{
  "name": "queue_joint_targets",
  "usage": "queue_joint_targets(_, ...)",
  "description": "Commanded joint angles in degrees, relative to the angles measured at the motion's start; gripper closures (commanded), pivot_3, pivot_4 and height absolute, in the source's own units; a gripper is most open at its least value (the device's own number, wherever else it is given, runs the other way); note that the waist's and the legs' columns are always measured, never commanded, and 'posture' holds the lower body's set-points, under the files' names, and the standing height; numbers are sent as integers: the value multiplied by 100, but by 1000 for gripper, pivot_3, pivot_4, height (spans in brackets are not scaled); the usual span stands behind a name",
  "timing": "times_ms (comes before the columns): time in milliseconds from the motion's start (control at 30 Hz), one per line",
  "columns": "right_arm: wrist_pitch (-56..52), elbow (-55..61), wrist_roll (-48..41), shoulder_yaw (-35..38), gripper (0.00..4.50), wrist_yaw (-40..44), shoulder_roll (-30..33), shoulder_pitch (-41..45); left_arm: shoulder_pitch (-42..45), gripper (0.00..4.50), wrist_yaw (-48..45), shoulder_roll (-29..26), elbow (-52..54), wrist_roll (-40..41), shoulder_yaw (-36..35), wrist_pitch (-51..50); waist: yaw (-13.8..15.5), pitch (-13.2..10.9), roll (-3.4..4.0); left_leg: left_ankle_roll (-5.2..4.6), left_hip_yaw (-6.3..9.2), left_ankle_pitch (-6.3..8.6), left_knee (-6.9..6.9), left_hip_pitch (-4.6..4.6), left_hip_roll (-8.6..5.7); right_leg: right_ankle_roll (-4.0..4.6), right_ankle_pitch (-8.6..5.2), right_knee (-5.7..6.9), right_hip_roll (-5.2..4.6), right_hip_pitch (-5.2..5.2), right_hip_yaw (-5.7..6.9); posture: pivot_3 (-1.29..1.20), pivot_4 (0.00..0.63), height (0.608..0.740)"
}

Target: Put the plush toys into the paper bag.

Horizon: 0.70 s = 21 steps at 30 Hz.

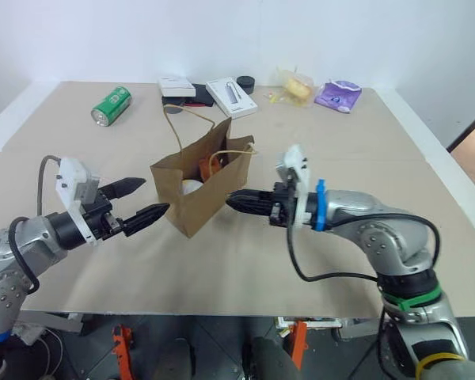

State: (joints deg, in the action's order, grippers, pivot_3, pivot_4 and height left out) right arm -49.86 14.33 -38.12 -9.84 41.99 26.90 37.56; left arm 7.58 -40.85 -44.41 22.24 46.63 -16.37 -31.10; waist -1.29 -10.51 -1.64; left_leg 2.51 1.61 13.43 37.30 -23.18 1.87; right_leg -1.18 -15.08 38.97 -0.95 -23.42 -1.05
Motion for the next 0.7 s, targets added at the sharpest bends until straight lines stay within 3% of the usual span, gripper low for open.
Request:
queue_joint_targets(33,227,-247,284,-142,4459,-35,-240,265,-3,0,-148,27,56,-219,-82,267,-1,0,0,0,0,0,0,-3,0,0,0,0,0,-2,0,0,150,740)
queue_joint_targets(300,583,-984,792,-267,4459,-70,-824,622,-17,0,-253,53,43,-404,-217,393,-4,0,0,-8,1,5,-2,-7,2,-3,-2,0,-1,-5,1,0,150,740)
queue_joint_targets(700,844,-1440,1174,-242,4459,-17,-1274,903,307,0,-316,312,-205,-1108,282,794,-3,0,0,-8,1,5,-1,-6,4,2,1,1,2,-5,2,0,150,740)
